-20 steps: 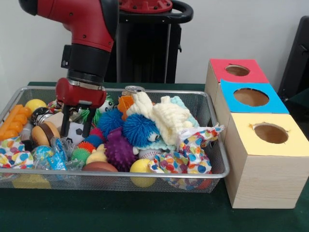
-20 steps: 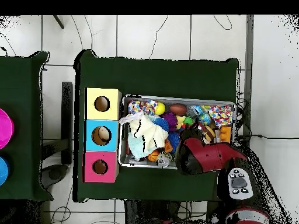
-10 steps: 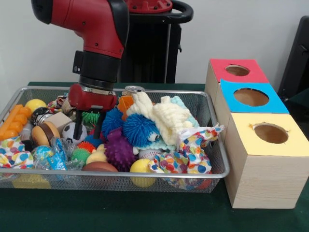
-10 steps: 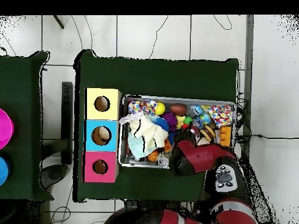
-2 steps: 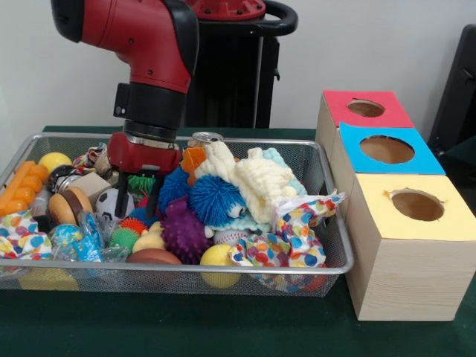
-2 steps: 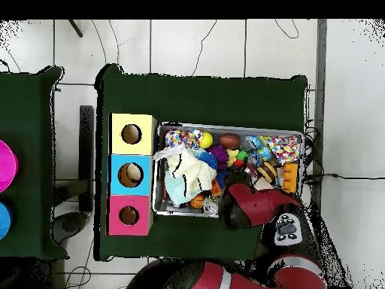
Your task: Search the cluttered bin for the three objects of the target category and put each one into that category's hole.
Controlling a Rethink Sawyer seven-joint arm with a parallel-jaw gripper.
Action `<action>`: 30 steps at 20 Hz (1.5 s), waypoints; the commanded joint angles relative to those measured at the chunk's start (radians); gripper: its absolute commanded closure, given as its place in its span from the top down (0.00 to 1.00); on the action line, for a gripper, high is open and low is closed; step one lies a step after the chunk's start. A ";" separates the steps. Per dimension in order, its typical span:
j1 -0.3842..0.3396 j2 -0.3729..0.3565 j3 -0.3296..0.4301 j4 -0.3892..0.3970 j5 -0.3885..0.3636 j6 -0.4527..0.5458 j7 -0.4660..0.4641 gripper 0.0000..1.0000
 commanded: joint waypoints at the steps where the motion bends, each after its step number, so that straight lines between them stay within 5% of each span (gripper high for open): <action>1: 0.007 0.034 0.003 -0.043 0.048 -0.050 0.155 1.00; 30: 0.016 0.092 0.015 0.033 0.108 -0.241 0.189 1.00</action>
